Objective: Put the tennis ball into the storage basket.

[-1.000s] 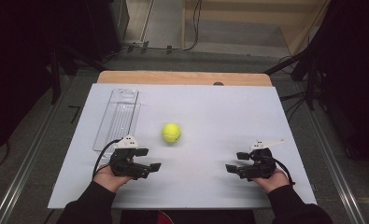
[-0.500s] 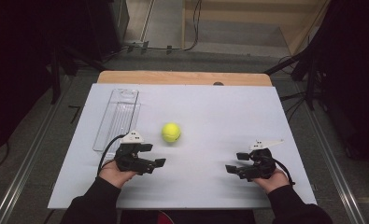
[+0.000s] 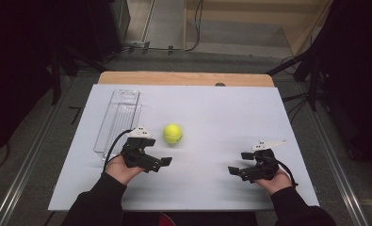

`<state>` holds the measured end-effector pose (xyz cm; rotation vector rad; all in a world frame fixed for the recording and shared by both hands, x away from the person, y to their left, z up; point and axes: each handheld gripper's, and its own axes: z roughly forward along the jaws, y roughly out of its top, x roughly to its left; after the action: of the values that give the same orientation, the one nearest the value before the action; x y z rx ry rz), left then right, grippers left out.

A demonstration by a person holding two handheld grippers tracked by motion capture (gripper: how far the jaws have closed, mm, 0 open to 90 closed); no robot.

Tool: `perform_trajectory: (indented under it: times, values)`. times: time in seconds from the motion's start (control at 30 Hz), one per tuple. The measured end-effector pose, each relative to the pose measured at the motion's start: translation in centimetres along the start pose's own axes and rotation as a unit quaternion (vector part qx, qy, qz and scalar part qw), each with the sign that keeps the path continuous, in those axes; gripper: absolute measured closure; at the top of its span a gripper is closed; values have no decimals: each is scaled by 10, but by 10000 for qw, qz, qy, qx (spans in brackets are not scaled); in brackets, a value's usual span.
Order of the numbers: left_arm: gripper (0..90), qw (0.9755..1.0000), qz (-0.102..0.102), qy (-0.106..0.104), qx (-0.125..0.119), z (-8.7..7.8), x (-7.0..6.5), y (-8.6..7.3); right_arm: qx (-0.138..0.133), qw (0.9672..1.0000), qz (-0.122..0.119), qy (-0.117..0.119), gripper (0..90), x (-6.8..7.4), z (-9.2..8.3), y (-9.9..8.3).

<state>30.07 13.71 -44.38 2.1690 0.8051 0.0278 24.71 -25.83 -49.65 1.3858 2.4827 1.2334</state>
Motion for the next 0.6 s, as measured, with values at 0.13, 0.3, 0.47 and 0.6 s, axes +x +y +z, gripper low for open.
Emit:
perform_trajectory:
  times: [0.13, 0.3, 0.47, 0.6]
  values:
    - [12, 10000, 48, 7, 20, 4, -1, 5, 14, 10000, -23, -1, 91, 1, 0, 0]
    - [12, 10000, 25, 33, -3, 6, 2, 11, 12, 10000, -38, -12, 92, 1, 0, 0]
    - [12, 10000, 3, 57, -53, 9, 7, 18, 30, 10000, -30, -12, 93, 1, 0, 0]
    - [13, 9999, -59, 74, -41, 12, 12, 24, 6, 10000, -12, 4, 93, 1, 0, 1]
